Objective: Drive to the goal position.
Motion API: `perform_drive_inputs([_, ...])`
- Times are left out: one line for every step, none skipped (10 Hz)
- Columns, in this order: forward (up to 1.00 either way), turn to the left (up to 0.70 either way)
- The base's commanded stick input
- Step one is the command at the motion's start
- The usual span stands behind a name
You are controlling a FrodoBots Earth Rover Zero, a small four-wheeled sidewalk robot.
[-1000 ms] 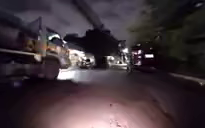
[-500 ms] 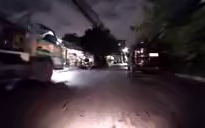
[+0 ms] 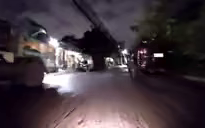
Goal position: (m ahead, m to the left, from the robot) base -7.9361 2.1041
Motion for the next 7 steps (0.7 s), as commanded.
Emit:
perform_drive_inputs([1.00, 0.24])
perform_drive_inputs([1.00, 0.27])
perform_drive_inputs([1.00, 0.27])
perform_drive_inputs([1.00, 0.27])
perform_drive_inputs([1.00, 0.27])
perform_drive_inputs([1.00, 0.27])
perform_drive_inputs([1.00, 0.27])
